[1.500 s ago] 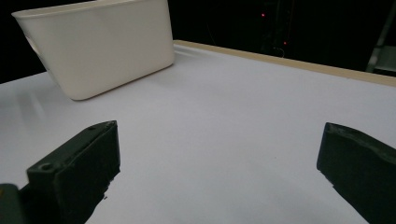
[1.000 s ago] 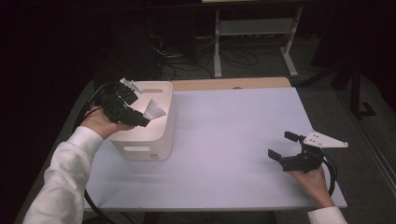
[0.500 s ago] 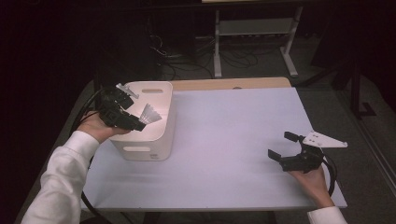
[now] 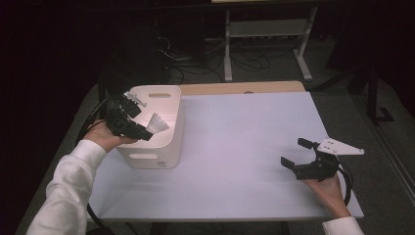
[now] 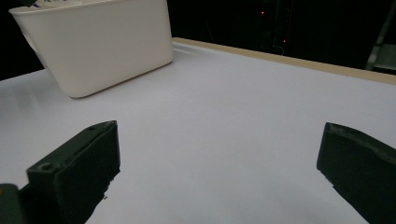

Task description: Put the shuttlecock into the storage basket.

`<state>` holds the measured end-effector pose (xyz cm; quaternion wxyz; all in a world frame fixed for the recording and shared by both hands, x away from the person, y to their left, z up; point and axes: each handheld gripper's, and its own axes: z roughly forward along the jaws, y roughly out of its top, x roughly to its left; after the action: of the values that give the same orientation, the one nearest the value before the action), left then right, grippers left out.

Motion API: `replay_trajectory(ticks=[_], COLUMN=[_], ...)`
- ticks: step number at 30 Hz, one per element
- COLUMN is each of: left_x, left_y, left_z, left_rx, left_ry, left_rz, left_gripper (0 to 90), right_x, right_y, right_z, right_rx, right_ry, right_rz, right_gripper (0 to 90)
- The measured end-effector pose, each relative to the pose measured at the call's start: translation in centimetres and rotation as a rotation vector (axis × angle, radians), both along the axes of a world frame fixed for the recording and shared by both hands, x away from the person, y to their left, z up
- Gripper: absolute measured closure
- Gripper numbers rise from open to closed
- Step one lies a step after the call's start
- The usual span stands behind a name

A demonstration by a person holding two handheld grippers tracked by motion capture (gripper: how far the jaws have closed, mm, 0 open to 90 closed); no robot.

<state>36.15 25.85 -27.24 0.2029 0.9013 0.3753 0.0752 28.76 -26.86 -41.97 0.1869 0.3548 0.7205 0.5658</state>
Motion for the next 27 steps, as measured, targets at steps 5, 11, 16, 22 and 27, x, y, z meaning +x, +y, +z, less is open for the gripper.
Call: replay_trajectory(ticks=[5,11,16,22,27], left_x=[0.2,0.4,0.6,1.2,1.4], left_y=[0.3,0.5,0.3,0.2,0.1], left_z=[-0.9,-1.9,-2.0,-2.3,-2.4], left_rx=[0.013,0.003,-0.001,0.020,0.015], left_ry=[0.018,0.036,0.033,0.038,0.041], left_rz=[0.001,0.013,0.018,0.012,0.020], left_gripper=[64.7,64.7,64.6,64.5,64.4], right_x=[0.0,0.0,0.0,-0.1,-0.2], right_y=[0.0,0.1,0.1,0.1,0.1], right_z=[0.0,0.0,0.0,0.1,0.1], right_rx=[-0.002,-0.005,-0.007,-0.008,-0.008], right_ry=[0.003,0.006,0.000,-0.003,-0.001], right_rz=[-0.001,0.002,0.002,0.000,0.003], right_gripper=[0.0,0.0,0.0,0.0,0.0])
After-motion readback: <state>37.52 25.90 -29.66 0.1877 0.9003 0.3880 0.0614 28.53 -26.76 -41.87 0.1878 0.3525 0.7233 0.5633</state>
